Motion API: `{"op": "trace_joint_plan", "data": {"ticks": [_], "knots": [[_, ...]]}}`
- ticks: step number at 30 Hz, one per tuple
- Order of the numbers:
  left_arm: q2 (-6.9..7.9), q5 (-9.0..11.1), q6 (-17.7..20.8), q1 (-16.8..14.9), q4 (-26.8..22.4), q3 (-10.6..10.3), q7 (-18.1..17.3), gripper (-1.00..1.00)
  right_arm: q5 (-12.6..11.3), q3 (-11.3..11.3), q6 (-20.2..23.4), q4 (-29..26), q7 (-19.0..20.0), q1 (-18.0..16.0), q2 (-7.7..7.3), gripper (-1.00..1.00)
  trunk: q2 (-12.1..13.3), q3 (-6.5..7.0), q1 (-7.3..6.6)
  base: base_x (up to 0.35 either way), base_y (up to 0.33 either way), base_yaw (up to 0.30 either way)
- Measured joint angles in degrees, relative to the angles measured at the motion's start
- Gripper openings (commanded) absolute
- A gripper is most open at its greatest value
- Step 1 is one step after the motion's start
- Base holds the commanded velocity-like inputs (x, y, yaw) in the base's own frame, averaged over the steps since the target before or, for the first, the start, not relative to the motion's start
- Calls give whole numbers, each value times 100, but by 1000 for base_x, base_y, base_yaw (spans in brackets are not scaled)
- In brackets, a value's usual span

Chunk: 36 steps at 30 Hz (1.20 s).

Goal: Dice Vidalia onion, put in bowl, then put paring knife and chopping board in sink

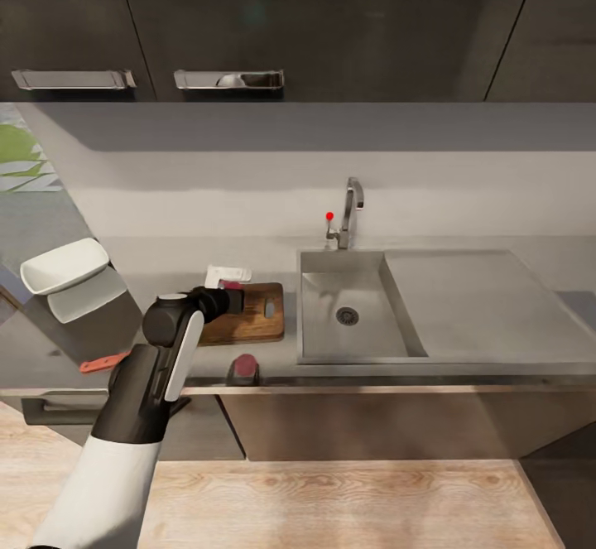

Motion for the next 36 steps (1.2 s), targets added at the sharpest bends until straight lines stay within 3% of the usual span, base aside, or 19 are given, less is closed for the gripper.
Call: {"op": "trace_joint_plan", "data": {"ticks": [12, 26, 36], "knots": [[5, -2, -3, 48, 43, 0, -5, -100, 2, 0, 0, 0, 1, 1, 0, 100, 0, 0, 0, 9, 56, 0], [7, -2, -17, 49, 128, 0, -5, -100, -2, 1, 6, 1, 0, 1, 0, 100, 0, 0, -1, 160, 130, 0], [8, -2, -19, 53, 226, 0, -5, -100, -2, 0, 4, 0, 0, 1, 0, 100, 0, 0, 0, 27, 15, 0]]}}
